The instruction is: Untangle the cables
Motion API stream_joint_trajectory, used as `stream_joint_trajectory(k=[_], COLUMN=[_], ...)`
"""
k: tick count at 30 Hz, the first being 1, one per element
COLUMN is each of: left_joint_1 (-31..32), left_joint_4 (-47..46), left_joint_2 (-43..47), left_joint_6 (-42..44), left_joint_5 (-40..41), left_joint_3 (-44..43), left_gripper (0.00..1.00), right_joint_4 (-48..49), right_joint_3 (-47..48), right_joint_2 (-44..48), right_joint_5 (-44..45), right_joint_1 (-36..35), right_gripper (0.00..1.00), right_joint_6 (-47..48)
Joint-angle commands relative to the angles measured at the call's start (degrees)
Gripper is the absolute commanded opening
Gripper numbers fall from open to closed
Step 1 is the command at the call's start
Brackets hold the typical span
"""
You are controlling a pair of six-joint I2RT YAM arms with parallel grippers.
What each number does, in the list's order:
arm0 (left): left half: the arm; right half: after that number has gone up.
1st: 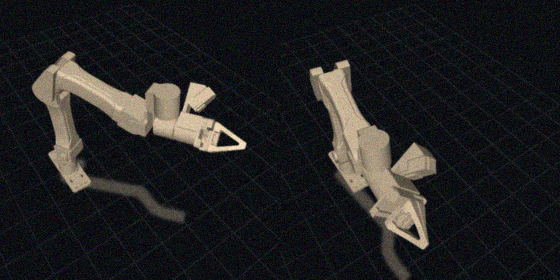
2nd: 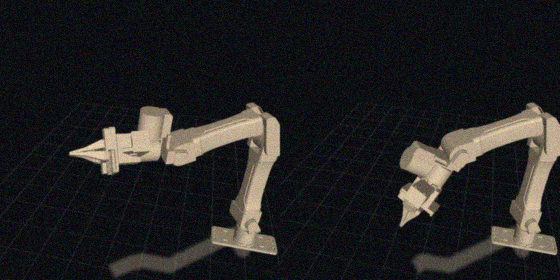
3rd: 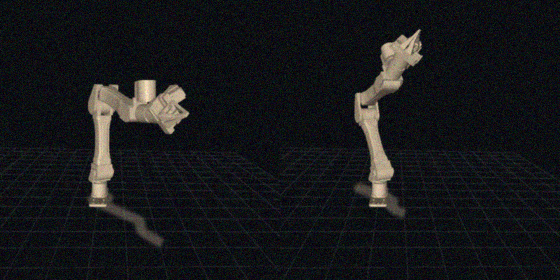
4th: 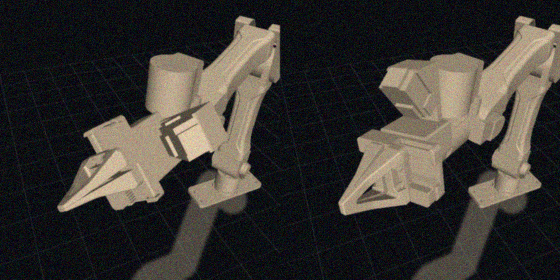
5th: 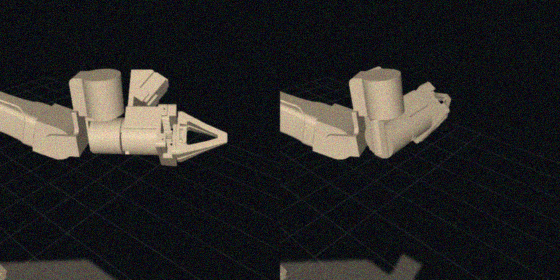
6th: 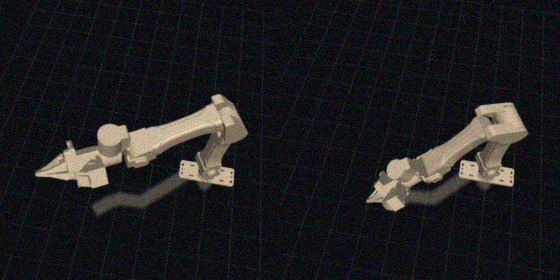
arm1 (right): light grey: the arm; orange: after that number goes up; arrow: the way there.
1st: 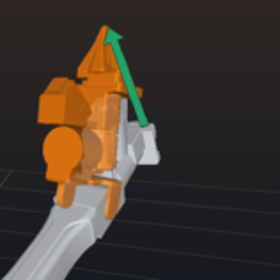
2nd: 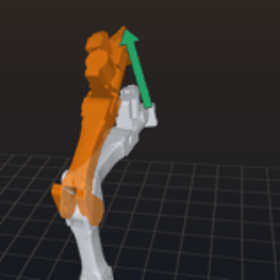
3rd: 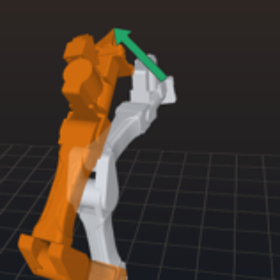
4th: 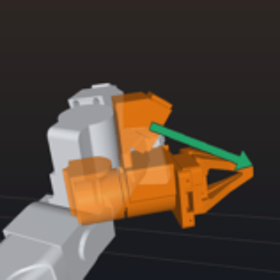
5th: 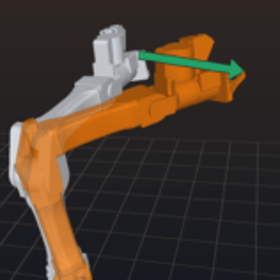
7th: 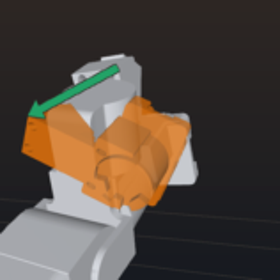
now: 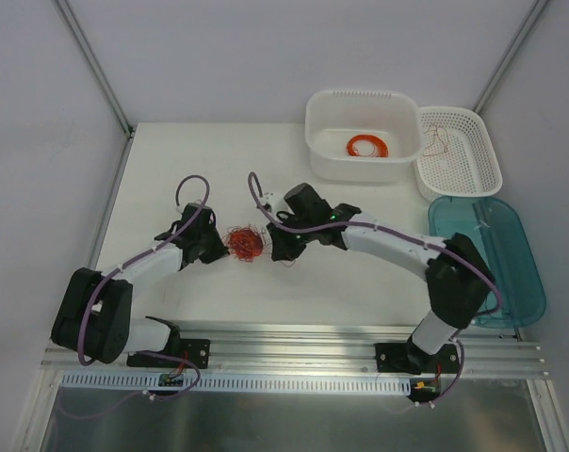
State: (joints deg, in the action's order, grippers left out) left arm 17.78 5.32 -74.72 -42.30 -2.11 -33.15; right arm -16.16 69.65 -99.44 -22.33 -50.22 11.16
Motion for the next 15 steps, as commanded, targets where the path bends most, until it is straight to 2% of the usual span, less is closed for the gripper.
stream_joint_trajectory(k=[1,5,9,15], left_joint_1=[-1.4,-2.5,-3.9,-5.8], left_joint_4=[2.7,3.5,4.4,6.4], left_joint_2=[-1.0,-2.0,-2.8,-3.2], left_joint_6=[0.6,0.9,1.6,3.5], left_joint_5=[4.5,5.4,6.1,8.0], left_joint_3=[-2.7,-3.9,-5.9,-8.6], left_gripper=[0.00,0.00,0.00,0.00], right_joint_4=[-7.6,-17.9,-21.4,-26.0], right_joint_3=[3.0,8.6,13.9,20.5], right_joint_2=[15.3,28.1,36.5,42.2], right_joint_5=[3.2,7.7,10.2,14.0], right_joint_1=[1.0,4.2,9.5,14.6], right_gripper=[0.01,0.01,0.01,0.01], right_joint_6=[3.8,6.2,5.8,5.2])
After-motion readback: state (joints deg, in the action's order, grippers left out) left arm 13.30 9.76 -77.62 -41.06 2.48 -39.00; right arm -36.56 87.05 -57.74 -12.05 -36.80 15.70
